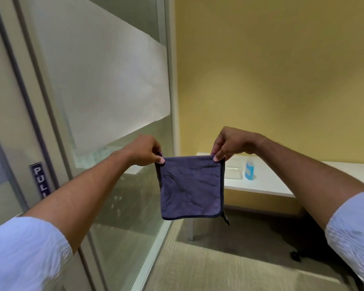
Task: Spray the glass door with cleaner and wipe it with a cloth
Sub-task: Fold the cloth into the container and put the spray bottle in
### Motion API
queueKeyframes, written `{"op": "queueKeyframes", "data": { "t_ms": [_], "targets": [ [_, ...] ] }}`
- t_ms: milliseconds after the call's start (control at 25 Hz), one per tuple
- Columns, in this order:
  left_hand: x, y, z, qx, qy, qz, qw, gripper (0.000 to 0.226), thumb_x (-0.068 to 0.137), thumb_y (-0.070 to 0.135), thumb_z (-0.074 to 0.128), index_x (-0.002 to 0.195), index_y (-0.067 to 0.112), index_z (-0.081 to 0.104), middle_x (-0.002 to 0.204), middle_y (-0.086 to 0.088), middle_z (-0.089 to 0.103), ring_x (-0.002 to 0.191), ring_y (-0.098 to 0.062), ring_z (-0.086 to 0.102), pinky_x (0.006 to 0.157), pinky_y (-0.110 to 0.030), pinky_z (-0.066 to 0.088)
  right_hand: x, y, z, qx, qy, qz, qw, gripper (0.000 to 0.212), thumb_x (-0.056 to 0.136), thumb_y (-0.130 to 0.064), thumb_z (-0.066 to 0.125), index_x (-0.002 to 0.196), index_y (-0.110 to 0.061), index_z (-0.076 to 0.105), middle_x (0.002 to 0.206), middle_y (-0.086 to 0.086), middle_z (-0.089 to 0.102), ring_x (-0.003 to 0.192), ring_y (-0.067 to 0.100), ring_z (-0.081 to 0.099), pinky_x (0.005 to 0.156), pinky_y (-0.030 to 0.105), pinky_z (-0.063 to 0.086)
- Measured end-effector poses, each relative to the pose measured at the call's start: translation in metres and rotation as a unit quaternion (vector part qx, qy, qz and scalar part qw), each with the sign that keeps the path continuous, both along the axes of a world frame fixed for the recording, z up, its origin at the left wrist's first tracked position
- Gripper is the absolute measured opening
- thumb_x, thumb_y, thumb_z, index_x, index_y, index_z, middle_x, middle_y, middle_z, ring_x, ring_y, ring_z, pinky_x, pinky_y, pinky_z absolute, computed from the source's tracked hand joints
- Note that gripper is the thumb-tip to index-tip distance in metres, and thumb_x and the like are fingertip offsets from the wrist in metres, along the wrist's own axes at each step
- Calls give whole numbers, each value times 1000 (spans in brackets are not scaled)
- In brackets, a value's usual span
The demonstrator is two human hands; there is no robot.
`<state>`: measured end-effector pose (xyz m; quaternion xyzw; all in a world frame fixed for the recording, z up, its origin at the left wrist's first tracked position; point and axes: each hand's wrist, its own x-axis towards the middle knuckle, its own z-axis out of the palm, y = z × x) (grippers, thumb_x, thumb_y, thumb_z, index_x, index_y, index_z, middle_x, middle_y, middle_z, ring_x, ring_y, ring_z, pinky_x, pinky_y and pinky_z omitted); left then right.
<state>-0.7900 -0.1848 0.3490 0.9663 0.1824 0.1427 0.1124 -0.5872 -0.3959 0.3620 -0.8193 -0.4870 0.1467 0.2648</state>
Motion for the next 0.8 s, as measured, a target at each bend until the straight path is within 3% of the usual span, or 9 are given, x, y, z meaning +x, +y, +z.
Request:
{"op": "queueKeyframes", "data": {
  "t_ms": [440,720,800],
  "targets": [
    [160,83,-13,-98,-1,-82,992,14,71,20,87,73,14,74,65,1,73,59,-6,71,54,-15,50,118,46,-9,-11,18,-102,995,11,77,-1,79,86,-8,78,85,9,77,81,19,72,70,27,61],
    [250,130,-17,-106,5,-119,987,16,74,21,85,80,10,76,72,-5,75,64,-11,73,59,-19,56,181,82,-11,-13,9,-148,989,16,79,-3,78,96,-1,76,94,13,75,90,22,71,76,30,61],
    [278,139,-18,-122,13,-124,985,15,76,18,83,82,7,75,77,-9,74,69,-16,73,64,-27,61,202,90,-13,-10,9,-164,986,17,79,-3,77,96,0,76,92,13,75,87,21,71,79,33,61]
  ]
}}
